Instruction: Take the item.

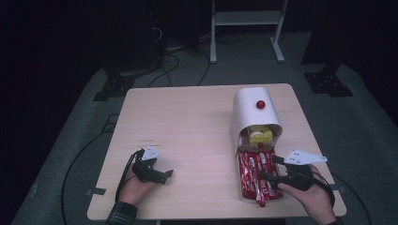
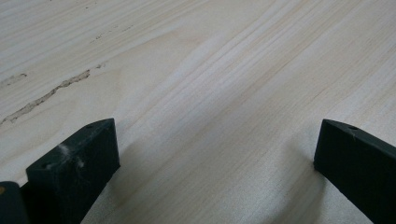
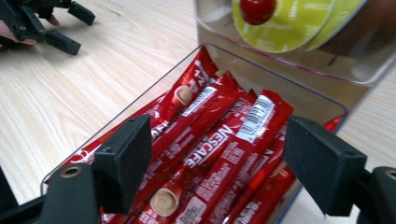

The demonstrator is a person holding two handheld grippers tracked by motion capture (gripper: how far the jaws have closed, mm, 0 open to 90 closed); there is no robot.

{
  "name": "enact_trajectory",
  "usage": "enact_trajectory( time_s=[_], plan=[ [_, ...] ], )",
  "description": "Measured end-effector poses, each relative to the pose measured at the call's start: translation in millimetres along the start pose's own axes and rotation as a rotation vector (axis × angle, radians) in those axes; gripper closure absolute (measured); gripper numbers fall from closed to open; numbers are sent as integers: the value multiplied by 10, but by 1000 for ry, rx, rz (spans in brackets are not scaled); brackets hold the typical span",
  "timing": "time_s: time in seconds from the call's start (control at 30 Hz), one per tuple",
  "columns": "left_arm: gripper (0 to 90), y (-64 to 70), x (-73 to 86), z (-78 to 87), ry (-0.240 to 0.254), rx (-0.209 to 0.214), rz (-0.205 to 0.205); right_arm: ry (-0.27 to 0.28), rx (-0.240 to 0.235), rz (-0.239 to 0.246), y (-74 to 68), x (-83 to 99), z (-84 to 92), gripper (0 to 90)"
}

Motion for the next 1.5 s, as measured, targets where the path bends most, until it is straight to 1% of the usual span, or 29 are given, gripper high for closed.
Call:
enact_trajectory(
  time_s=[0.43,0.77,1.0,1.13,1.33,1.47,1.5],
  plan=[
    [0,0,0,0,-1,0,0,-15,-34,18,-121,14,-97,247],
    [0,0,0,1,-1,0,0,-21,-52,35,-177,31,-148,300],
    [0,0,0,1,-1,0,0,-26,-58,55,-181,43,-166,380],
    [0,0,0,1,-1,0,0,-37,-77,63,-191,47,-170,436],
    [0,0,0,1,-1,0,0,-47,-93,62,-203,49,-168,509],
    [0,0,0,1,-1,0,0,-56,-98,50,-205,53,-163,558],
    [0,0,0,1,-1,0,0,-60,-97,46,-204,53,-160,582]
  ],
)
Point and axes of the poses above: each handheld gripper's, and its own axes: z roughly backward along the jaws, x roughly out of its underside, y roughly to its right, the point moved 2 cm from there along -z, roughly forward along the jaws, and after that the axes turned 7 degrees about x, right-handed, at the moved point
